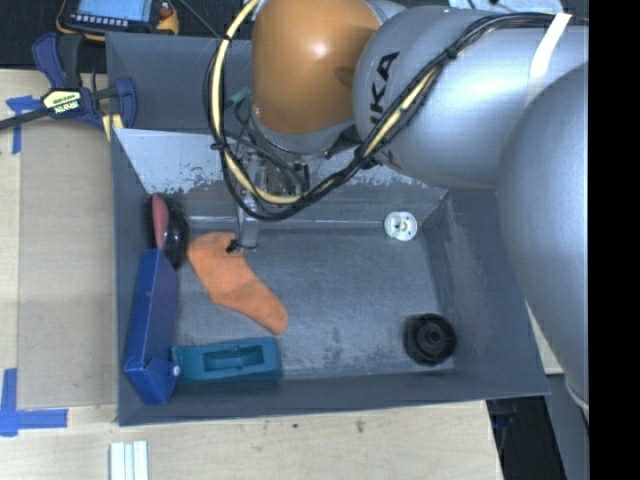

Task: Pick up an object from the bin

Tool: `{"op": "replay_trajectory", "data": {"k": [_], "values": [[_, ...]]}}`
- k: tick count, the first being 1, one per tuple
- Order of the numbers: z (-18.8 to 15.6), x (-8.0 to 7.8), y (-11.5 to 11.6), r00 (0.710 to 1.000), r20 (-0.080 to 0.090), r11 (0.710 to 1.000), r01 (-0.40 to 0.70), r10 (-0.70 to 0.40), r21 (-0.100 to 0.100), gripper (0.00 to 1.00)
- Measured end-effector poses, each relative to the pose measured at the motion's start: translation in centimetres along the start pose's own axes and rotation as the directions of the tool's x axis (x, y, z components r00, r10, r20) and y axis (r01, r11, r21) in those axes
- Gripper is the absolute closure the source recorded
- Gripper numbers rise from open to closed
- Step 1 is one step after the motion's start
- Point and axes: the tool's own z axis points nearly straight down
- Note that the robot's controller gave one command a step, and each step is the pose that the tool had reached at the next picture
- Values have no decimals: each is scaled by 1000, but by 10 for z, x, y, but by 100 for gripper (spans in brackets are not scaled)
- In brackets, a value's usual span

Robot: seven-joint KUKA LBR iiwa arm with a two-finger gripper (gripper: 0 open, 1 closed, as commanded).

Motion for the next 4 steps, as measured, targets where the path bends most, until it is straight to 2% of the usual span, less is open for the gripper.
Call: {"op": "replay_trajectory", "data": {"k": [1, 2, 3, 4], "values": [[-6, -1, -1, 1000, 8, 1000, -3, 3, -2, 0], [75, 31, -28, 998, 10, 998, -59, 59, -3, 0], [78, 47, -53, 984, 3, 984, -180, 180, -1, 0], [87, 54, -46, 981, 7, 981, -196, 196, -2, 0]]}}
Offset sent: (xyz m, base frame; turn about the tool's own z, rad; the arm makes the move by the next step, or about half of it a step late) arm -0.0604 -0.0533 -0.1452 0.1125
